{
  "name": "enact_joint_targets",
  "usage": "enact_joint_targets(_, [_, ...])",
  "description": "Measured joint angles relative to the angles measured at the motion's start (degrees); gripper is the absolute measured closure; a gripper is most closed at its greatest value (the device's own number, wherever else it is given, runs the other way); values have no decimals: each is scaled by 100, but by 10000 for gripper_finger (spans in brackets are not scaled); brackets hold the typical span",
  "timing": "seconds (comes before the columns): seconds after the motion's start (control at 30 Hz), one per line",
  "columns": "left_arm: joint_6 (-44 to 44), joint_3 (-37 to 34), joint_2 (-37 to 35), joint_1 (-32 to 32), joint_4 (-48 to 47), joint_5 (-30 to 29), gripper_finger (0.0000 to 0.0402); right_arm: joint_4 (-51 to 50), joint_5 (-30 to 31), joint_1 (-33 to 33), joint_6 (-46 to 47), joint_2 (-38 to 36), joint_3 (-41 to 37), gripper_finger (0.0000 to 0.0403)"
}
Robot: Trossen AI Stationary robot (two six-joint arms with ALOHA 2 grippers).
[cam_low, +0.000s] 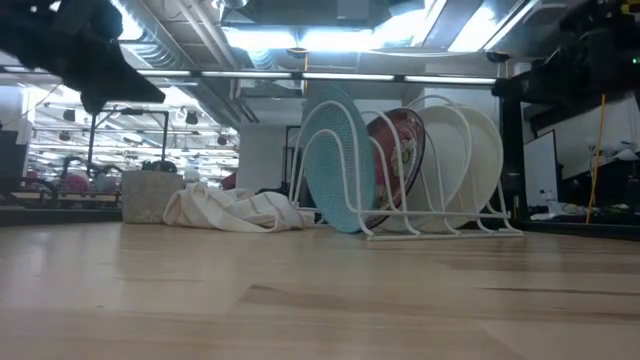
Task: Sort dishes
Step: Return to Home Position
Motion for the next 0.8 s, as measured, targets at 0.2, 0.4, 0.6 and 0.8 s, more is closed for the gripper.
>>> enact_joint_targets(0.2, [797, -793, -255, 0, 1415, 362, 401, -39, 227, -2, -346, -193, -92, 272])
enact_joint_targets(0.4, [1751, -1270, -510, 22, 2431, 456, 401, -190, -64, -4, -344, -189, -92, 272])
enact_joint_targets(0.6, [2216, -1417, -1043, 163, 2516, 452, 401, -197, -61, -4, -348, -187, -92, 272])
enact_joint_targets(0.8, [2855, -1417, -1765, 308, 2509, 449, 401, -251, -61, -4, -346, -187, -92, 272])
